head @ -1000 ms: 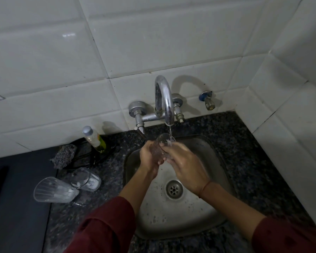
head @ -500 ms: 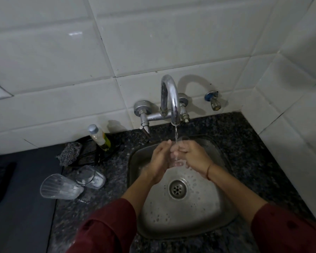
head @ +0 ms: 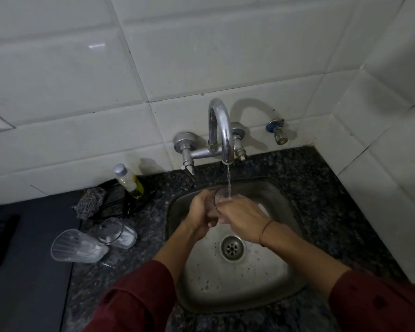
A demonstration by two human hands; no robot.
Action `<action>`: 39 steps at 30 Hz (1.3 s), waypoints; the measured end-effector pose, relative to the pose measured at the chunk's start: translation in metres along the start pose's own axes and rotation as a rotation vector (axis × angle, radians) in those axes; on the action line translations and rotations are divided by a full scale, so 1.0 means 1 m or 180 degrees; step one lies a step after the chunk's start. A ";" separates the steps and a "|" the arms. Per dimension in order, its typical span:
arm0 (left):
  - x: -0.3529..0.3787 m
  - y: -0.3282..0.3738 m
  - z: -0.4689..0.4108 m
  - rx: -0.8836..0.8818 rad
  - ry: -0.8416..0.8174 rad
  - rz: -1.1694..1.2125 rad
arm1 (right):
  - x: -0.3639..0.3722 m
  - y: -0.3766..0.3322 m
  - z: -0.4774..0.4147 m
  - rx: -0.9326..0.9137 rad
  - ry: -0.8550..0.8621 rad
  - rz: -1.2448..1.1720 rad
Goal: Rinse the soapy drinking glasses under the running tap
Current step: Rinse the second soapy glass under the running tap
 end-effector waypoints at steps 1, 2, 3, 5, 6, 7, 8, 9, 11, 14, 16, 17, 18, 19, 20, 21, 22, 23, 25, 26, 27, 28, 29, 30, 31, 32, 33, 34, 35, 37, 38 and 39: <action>0.000 0.001 0.001 0.0007 0.0021 -0.0051 | -0.001 0.002 -0.001 0.0031 0.0022 -0.0088; -0.001 0.002 0.001 0.0144 0.0156 -0.0024 | -0.001 0.007 -0.003 0.0268 0.0110 -0.0594; -0.003 0.004 0.001 0.0376 0.0332 0.0056 | 0.000 0.014 -0.003 0.0684 0.0271 -0.1468; -0.004 0.009 0.001 0.0800 0.0632 0.0116 | 0.001 0.021 -0.004 0.1077 0.0446 -0.2893; -0.005 0.011 0.001 0.0859 0.0700 0.0091 | 0.000 0.018 -0.004 0.0934 0.0356 -0.2953; -0.006 0.011 0.001 0.0737 0.0685 0.0048 | 0.000 0.014 -0.004 0.0645 0.0192 -0.2505; -0.006 0.010 -0.001 0.0486 0.0525 -0.0010 | 0.000 0.007 -0.003 0.0291 -0.0070 -0.1643; -0.003 0.008 -0.001 0.0189 0.0228 -0.0133 | -0.001 0.001 -0.003 0.0125 -0.0290 -0.0700; 0.000 0.005 -0.002 -0.0072 -0.0215 -0.0312 | -0.005 0.002 -0.006 0.0023 -0.0275 0.0204; -0.005 0.011 -0.003 0.0589 0.0355 0.0212 | -0.004 0.009 -0.011 0.0751 0.0134 -0.1741; -0.005 0.015 0.002 0.1059 0.0735 0.0210 | 0.001 0.017 -0.011 0.1358 0.0280 -0.3629; -0.003 0.016 0.005 0.1130 0.0856 0.0108 | 0.001 0.021 -0.012 0.1299 0.0291 -0.3613; -0.003 0.017 0.007 0.1043 0.0943 0.0028 | -0.004 0.020 -0.011 0.1040 0.0247 -0.3176; -0.004 0.017 0.007 0.0798 0.0922 0.0023 | -0.006 0.015 -0.011 0.0687 0.0116 -0.2365; -0.003 0.015 0.004 0.0460 0.0736 -0.0034 | -0.007 0.009 -0.011 0.0397 -0.0060 -0.1320; 0.000 0.012 0.002 0.0123 0.0416 -0.0179 | -0.007 0.007 -0.010 0.0180 -0.0130 -0.0463; 0.003 0.011 0.002 -0.0027 0.0124 -0.0242 | -0.006 0.008 -0.010 0.0084 -0.0102 -0.0235; 0.003 0.012 0.002 0.0054 0.0010 -0.0141 | -0.005 0.009 -0.011 0.0135 -0.0058 -0.0419; -0.004 0.014 0.001 0.0640 0.0322 0.0186 | -0.002 0.015 -0.010 0.0640 0.0122 -0.2071; -0.008 0.012 0.001 0.0889 0.0570 0.0240 | -0.002 0.016 -0.011 0.0793 0.0299 -0.2863; -0.010 0.010 0.001 0.1015 0.0707 0.0246 | 0.000 0.016 -0.010 0.0818 0.0343 -0.3074; -0.009 0.009 0.002 0.0935 0.0753 0.0208 | -0.001 0.014 -0.008 0.0658 0.0324 -0.2747; -0.008 0.008 0.001 0.0655 0.0674 0.0144 | -0.002 0.009 -0.007 0.0393 0.0179 -0.1984; -0.006 0.007 0.000 0.0276 0.0404 0.0022 | 0.000 0.002 -0.008 0.0090 -0.0045 -0.0938; -0.005 0.005 0.001 -0.0086 0.0080 -0.0149 | -0.001 -0.001 -0.006 -0.0046 -0.0193 -0.0180; -0.004 0.005 0.003 -0.0291 -0.0140 -0.0276 | 0.000 0.003 -0.005 -0.0102 -0.0216 0.0103; -0.003 0.007 0.006 -0.0299 -0.0200 -0.0283 | -0.002 0.004 -0.006 -0.0047 -0.0125 -0.0079; -0.002 0.012 0.007 -0.0097 -0.0114 -0.0125 | -0.001 0.006 -0.007 0.0116 0.0012 -0.0583; -0.003 0.016 0.006 0.0249 0.0091 0.0086 | -0.002 0.011 -0.007 0.0407 0.0237 -0.1422; -0.004 0.019 0.007 0.0827 0.0452 0.0190 | 0.001 0.019 -0.007 0.0872 0.0509 -0.3167; -0.004 0.018 0.006 0.0866 0.0520 0.0078 | 0.000 0.019 -0.007 0.0813 0.0505 -0.3279; -0.005 0.016 0.005 0.0675 0.0491 -0.0055 | -0.005 0.014 -0.006 0.0548 0.0400 -0.2703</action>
Point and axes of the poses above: each hand's wrist, its own z-axis away from the middle knuckle, its own x-axis out of the palm, y = z × x, the point moved 6 cm from there along -z, towards the middle knuckle, and after that the axes turned 7 degrees about -z, right-handed, at the moved point
